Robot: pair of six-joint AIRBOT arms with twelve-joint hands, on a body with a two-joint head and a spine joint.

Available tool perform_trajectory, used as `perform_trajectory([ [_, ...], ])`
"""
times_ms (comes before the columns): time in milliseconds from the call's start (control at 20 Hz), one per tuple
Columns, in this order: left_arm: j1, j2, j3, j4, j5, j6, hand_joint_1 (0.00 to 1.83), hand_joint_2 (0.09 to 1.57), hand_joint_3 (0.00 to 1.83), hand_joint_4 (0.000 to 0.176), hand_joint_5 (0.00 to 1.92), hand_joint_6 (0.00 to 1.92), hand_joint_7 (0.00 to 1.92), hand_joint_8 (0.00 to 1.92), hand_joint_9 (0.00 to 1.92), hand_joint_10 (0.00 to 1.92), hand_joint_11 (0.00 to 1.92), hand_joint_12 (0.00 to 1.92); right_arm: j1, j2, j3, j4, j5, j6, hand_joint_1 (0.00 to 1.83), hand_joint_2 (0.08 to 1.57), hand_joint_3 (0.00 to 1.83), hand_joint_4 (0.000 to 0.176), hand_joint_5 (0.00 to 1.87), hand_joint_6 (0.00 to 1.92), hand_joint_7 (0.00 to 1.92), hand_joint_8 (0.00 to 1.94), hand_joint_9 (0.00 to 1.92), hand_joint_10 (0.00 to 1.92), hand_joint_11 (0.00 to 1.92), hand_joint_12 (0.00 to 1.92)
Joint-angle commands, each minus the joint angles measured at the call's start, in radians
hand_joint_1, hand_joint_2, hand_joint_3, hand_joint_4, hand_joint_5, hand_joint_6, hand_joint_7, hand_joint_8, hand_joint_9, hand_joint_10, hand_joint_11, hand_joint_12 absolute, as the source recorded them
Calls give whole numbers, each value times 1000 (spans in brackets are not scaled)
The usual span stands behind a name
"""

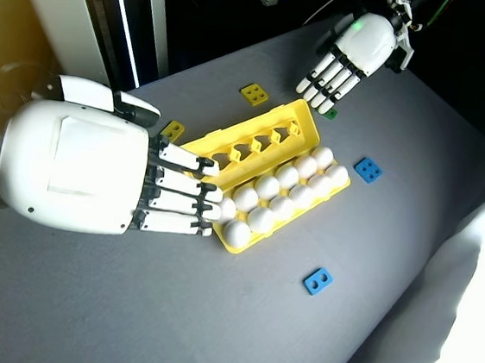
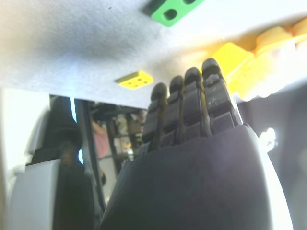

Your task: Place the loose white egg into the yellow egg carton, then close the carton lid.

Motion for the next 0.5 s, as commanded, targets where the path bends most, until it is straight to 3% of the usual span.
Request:
perform_trajectory([
  [0, -2, 23, 3, -56, -59, -1, 0, 1347, 0, 0, 0, 0, 0, 0, 0, 0, 0, 0, 11, 20, -3, 53, 42, 10, 0, 1340, 0, 118, 221, 0, 188, 4, 169, 6, 0, 462],
  [100, -2, 24, 1, -56, -55, 4, 0, 1335, 0, 0, 0, 0, 0, 0, 0, 0, 0, 0, 10, 26, -9, 51, 41, 10, 0, 1329, 0, 134, 177, 2, 164, 0, 131, 0, 0, 367],
  [200, -2, 24, 1, -56, -49, 9, 0, 1333, 0, 0, 0, 0, 0, 0, 0, 0, 0, 0, 10, 28, -10, 51, 38, 10, 0, 1301, 0, 136, 143, 1, 135, 2, 77, 6, 0, 194],
  [300, -1, 23, -2, -56, -44, 15, 0, 1356, 0, 0, 46, 5, 51, 5, 58, 7, 68, 29, 10, 29, -10, 50, 38, 10, 0, 1283, 0, 114, 80, 1, 63, 3, 24, 2, 0, 16],
  [400, 1, 23, -5, -56, -40, 19, 0, 1334, 0, 0, 81, 14, 85, 13, 85, 14, 111, 48, 11, 29, -11, 50, 38, 10, 0, 1272, 0, 133, 171, 11, 115, 7, 45, 5, 22, 16],
  [450, 1, 23, -8, -56, -39, 21, 0, 1325, 0, 0, 82, 4, 102, 5, 108, 7, 120, 62, 11, 29, -11, 50, 38, 10, 0, 1267, 0, 134, 195, 14, 117, 4, 38, 0, 8, 11],
])
